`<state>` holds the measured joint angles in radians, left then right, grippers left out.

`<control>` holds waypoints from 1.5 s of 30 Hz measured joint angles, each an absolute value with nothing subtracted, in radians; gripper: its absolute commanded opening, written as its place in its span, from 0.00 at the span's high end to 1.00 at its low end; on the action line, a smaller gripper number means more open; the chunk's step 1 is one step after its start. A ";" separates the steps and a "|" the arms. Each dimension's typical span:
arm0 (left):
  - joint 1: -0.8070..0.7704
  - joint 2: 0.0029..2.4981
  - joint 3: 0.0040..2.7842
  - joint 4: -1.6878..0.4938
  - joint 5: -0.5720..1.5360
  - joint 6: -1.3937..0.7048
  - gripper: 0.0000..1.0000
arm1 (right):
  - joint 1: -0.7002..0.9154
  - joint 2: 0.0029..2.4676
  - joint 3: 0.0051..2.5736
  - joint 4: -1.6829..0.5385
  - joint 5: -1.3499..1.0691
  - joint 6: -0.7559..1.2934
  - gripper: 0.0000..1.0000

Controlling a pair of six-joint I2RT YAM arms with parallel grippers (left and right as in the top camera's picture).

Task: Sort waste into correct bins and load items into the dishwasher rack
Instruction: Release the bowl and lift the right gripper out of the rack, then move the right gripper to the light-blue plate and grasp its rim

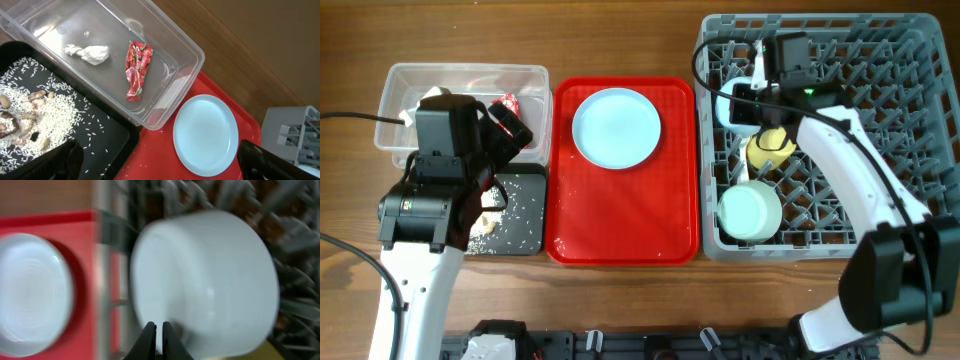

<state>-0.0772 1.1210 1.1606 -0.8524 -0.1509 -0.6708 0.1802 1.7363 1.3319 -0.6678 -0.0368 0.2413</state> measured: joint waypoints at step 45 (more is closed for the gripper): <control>-0.077 1.121 1.161 -0.852 -0.151 -0.671 0.00 | 0.612 2.130 1.391 -0.313 -0.403 0.377 0.58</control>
<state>-0.0772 1.1210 1.1606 -0.8524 -0.1509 -0.6708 0.6117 2.1304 1.3914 -0.3134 -0.4030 0.3767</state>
